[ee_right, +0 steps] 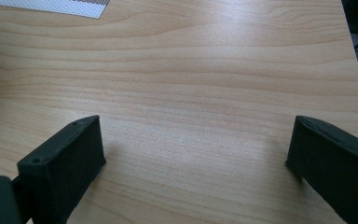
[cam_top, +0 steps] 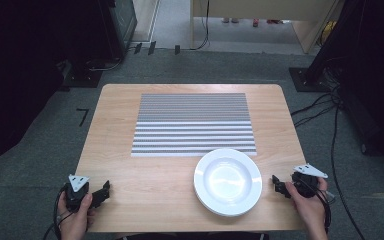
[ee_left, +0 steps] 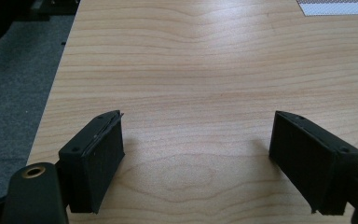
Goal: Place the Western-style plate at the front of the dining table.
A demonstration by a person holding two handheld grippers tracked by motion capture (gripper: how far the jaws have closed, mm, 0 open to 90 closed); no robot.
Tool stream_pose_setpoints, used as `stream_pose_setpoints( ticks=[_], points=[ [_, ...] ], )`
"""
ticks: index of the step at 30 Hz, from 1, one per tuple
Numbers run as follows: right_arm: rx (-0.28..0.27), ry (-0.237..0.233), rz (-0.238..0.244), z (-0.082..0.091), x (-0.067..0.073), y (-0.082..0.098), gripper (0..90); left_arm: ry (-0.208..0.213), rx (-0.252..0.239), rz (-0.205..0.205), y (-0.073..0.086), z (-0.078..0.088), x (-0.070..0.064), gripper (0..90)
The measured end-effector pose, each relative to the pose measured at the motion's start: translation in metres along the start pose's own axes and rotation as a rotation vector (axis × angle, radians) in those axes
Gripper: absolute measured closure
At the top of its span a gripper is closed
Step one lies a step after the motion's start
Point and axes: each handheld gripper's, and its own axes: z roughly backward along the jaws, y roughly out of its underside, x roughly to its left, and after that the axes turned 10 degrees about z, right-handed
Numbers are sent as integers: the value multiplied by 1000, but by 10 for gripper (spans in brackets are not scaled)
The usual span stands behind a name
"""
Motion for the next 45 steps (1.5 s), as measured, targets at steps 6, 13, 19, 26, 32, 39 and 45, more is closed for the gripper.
stream_pose_setpoints(
  ticks=[6,13,19,26,32,39,45],
  points=[
    [0,0,-1,0,0,0,31,2,0,-1,0,0,0,178],
    [4,2,-4,-1,0,-1,21,4,10,-6,-1,1,0,178],
    [5,4,-5,-1,1,-1,16,8,22,-14,-1,2,-5,180],
    [11,4,-5,-3,1,-2,0,32,2,-28,-2,5,-21,180],
    [10,1,-1,-3,0,-2,0,57,-12,-30,-7,8,-35,179],
    [11,3,-5,-3,1,-2,0,93,-26,-47,-15,12,-57,180],
    [10,2,-4,-3,1,-2,0,129,-33,-69,-21,14,-80,179]
  ],
)
